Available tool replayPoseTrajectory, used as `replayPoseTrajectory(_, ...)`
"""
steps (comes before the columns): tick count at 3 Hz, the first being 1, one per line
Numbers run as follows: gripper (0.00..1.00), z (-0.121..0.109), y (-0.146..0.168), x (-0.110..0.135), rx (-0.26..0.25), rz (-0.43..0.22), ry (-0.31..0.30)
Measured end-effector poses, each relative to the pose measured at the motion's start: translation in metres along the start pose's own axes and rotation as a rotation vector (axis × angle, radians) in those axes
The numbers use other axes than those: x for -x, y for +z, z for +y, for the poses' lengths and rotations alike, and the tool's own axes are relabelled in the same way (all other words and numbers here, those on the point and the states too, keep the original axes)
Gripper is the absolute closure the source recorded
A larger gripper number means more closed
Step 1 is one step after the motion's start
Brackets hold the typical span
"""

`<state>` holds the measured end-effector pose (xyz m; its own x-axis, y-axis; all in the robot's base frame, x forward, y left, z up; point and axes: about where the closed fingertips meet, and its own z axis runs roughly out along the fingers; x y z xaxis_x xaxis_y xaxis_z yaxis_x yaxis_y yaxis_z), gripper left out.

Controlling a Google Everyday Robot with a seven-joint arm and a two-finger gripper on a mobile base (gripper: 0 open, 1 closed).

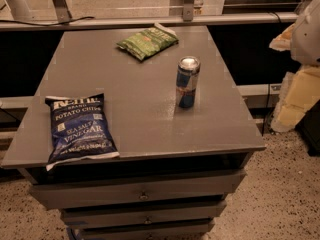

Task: Pick green jalapeno chip bag

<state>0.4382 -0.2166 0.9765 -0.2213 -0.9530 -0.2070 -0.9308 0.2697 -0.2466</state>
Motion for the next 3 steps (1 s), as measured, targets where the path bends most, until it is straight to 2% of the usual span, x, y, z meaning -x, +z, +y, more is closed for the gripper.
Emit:
replayPoseTrajectory(2,0.00,-0.008,-0.002,-0.005,0.004,-0.016,-0.002)
replayPoseTrajectory(3,0.00,-0.039,0.010,0.009,-0.027,-0.079,-0.010)
